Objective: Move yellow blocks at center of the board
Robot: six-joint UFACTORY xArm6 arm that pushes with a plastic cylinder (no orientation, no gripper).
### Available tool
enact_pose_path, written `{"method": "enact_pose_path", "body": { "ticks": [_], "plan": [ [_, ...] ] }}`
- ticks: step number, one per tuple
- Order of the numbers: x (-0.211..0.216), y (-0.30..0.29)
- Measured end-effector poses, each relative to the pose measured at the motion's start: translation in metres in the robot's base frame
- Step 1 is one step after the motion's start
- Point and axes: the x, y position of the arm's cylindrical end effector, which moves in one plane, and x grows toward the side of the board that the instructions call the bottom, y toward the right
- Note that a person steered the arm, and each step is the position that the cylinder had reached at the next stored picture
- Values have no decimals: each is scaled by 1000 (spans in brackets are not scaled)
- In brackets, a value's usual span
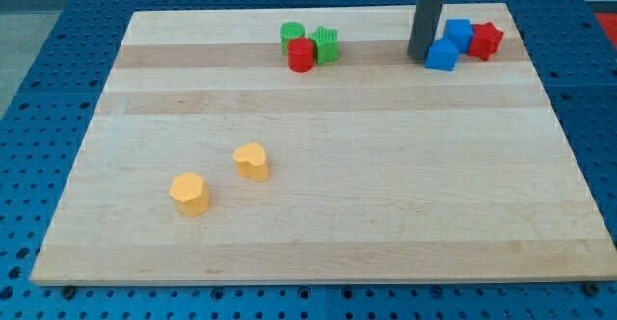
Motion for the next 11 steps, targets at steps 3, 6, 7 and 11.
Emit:
{"method": "enact_pose_path", "body": {
  "ticks": [3,6,7,11],
  "plan": [
    [87,-112],
    [96,-306],
    [123,-351],
    [256,-351]
  ]
}}
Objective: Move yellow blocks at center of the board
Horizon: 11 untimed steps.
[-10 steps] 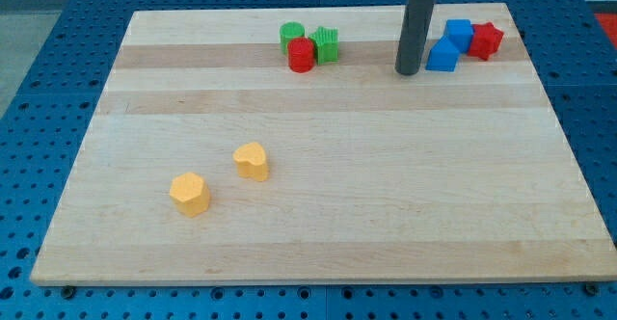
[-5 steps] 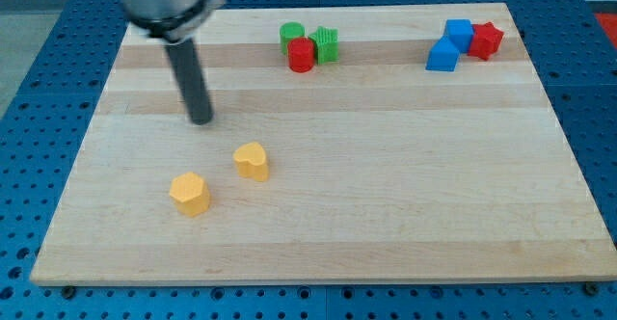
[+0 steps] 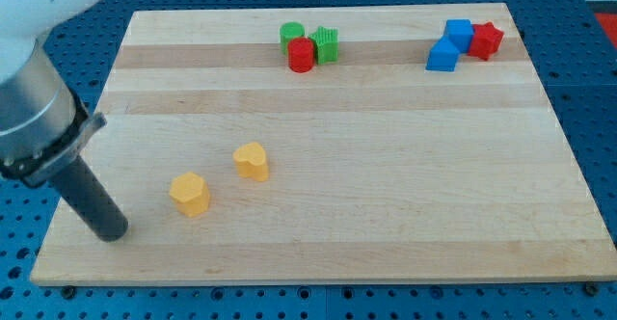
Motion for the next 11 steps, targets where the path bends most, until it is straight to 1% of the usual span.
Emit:
{"method": "enact_pose_path", "body": {
  "ticks": [1,2,3,5,6,7,8,10,11],
  "plan": [
    [-1,11],
    [-32,72],
    [-43,100],
    [-43,99],
    [-40,86],
    [-61,93],
    [-62,94],
    [-114,162],
    [-114,162]
  ]
}}
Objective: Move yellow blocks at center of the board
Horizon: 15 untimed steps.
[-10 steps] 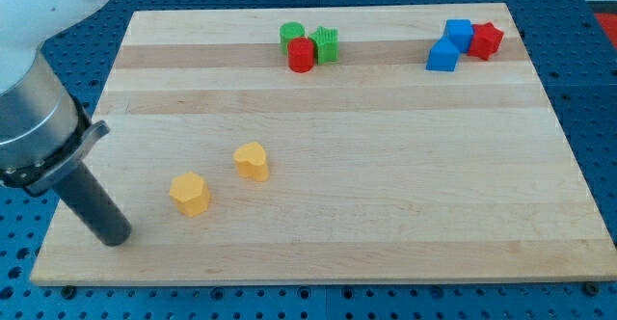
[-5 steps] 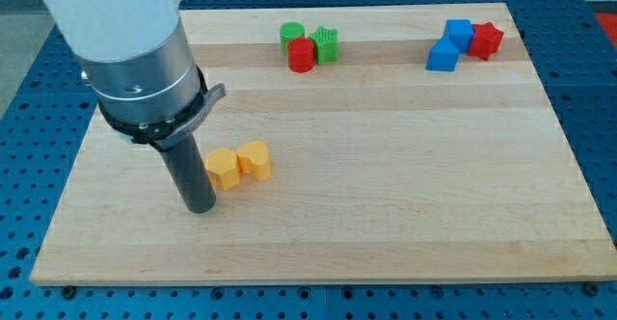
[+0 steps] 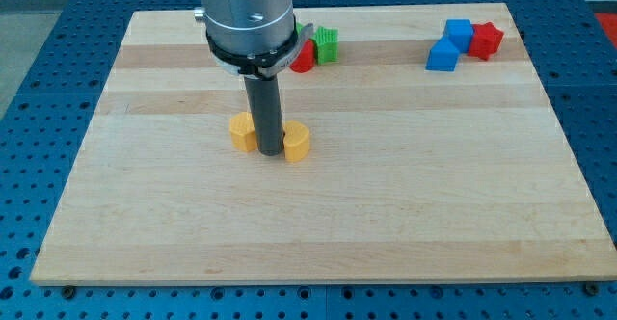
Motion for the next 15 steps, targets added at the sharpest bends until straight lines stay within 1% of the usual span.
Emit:
{"method": "enact_pose_path", "body": {
  "ticks": [1,2,3,4,5,6,7,9,11,12,13,14,15],
  "plan": [
    [21,-23],
    [47,-59],
    [-16,-96],
    [-26,-99],
    [-51,-92],
    [-50,-92],
    [-50,-48],
    [-44,81],
    [-43,89],
    [34,83],
    [78,8],
    [81,-65],
    [48,-112]
  ]
}}
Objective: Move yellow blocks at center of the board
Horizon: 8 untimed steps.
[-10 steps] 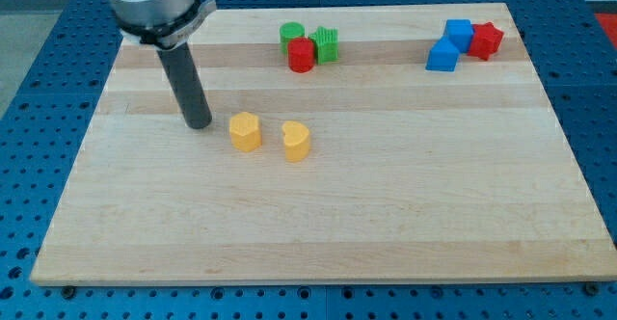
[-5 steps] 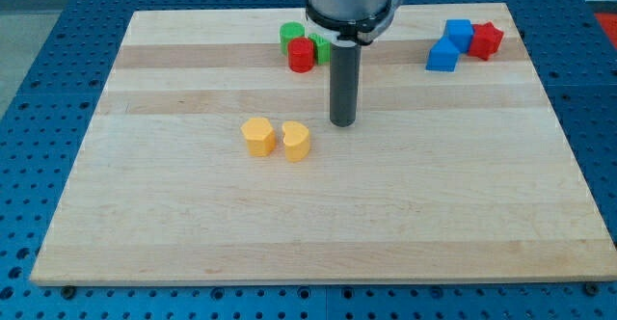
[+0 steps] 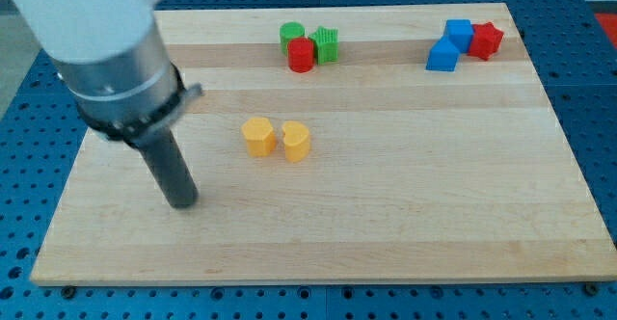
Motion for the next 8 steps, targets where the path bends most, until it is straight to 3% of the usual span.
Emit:
{"method": "enact_pose_path", "body": {
  "ticks": [1,2,8],
  "plan": [
    [-25,-19],
    [-42,-1],
    [-66,102]
  ]
}}
